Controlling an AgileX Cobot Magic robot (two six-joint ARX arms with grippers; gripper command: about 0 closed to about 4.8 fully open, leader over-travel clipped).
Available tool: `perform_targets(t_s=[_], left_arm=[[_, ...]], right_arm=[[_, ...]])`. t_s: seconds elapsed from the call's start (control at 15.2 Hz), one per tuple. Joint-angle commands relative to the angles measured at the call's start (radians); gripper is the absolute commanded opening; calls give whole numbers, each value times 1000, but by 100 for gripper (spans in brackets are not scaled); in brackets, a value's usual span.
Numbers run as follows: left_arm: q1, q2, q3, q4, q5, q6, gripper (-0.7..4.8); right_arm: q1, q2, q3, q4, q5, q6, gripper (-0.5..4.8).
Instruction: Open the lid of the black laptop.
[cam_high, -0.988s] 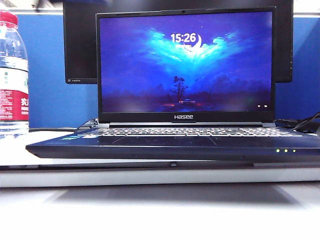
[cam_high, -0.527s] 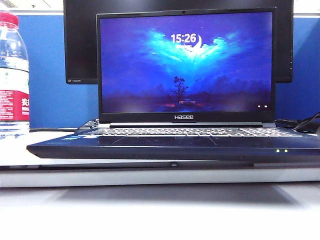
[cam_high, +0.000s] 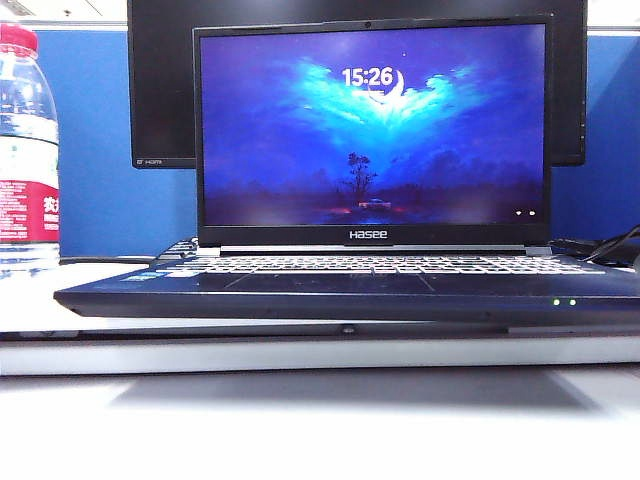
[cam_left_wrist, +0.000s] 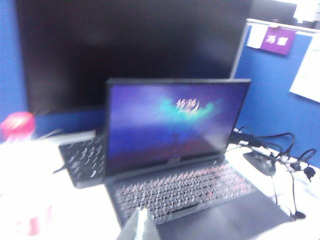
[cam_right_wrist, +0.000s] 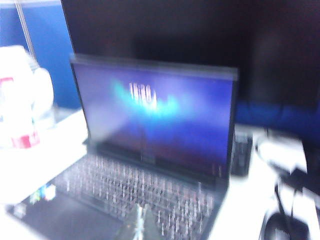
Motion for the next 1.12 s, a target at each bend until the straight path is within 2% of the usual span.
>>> perform_targets(t_s=[0.07, 0.13, 0.72, 0.79, 0.86, 0.92, 0.99, 1.12], left_arm=[[1, -72, 2, -78, -5, -36, -4], [1, -88, 2, -79, 4, -62, -4], [1, -90, 2, -83, 5, -56, -4], [1, -90, 2, -80, -23, -22, -3], [2, -97, -2, -83, -110, -17, -3], [3, -98, -29, -59, -159, -44, -3], [11, -98, -61, -30, -167, -43, -3], [93, -98, -185, 77, -142, -42, -3]], right_arm=[[0, -23, 3, -84, -4, 4, -6], [0, -23, 2, -99, -4, 4, -5], [0, -23, 2, -112, -4, 4, -6], [0, -23, 2, -112, -4, 4, -5], [0, -23, 2, -112, -4, 4, -6], [0, -23, 2, -112, -4, 4, -6], [0, -23, 2, -112, -4, 4, -6], [0, -23, 2, -112, -3, 4, -6]])
